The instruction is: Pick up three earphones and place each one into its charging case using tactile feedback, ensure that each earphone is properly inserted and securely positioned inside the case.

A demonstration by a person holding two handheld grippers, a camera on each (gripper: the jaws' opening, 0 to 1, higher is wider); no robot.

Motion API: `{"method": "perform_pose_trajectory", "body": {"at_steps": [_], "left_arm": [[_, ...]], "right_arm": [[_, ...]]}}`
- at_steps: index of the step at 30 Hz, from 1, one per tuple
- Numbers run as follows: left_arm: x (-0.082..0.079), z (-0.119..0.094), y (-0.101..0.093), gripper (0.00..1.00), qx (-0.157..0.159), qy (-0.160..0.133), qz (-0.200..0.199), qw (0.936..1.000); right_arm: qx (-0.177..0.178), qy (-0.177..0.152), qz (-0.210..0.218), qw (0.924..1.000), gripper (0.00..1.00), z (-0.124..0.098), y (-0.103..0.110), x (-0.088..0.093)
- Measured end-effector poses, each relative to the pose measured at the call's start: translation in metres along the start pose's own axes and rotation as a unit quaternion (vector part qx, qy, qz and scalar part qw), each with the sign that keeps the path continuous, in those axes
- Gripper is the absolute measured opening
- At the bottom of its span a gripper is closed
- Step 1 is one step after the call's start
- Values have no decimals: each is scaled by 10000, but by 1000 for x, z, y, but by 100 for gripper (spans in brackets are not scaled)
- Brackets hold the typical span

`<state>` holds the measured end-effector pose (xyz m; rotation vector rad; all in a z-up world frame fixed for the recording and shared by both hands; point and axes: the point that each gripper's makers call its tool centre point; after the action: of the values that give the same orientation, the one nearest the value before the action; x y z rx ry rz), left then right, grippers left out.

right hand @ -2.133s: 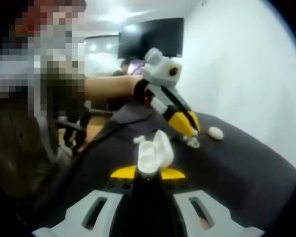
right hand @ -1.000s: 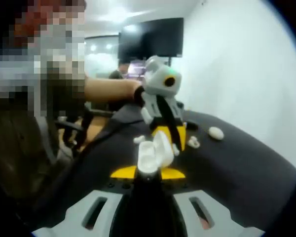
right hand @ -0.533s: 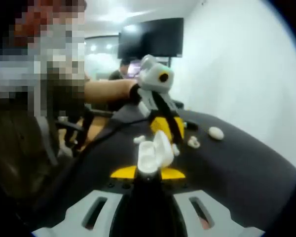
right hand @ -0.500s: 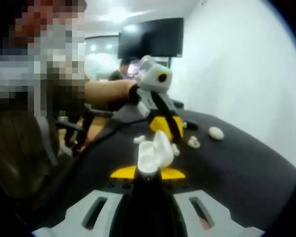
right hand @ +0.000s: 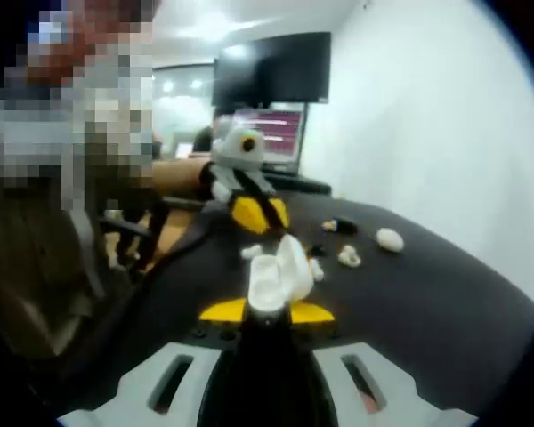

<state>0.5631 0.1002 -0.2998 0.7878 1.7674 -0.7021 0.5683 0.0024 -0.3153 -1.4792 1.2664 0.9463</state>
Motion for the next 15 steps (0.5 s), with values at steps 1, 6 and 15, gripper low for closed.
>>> {"method": "perform_pose_trajectory", "body": {"at_steps": [1, 6, 15], "left_arm": [[2, 1, -4, 18, -6, 34, 31, 10000], [12, 10, -20, 19, 111, 247, 300, 9992], [16, 21, -22, 19, 277, 294, 594, 9974]], "right_arm": [[1, 0, 3, 10000, 17, 0, 0, 0], [5, 2, -3, 10000, 17, 0, 1, -1], [-2, -1, -13, 10000, 17, 1, 1, -2]]}}
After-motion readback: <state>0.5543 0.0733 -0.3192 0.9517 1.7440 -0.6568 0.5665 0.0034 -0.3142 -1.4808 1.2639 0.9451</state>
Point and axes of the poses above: the point that each gripper's makers call its tool centre point, and the gripper's own axes: z roughly forward along the fingers, y roughly to its left, x roughly out of its underside, and after that the axes turned 2 degrees about x, right-handed
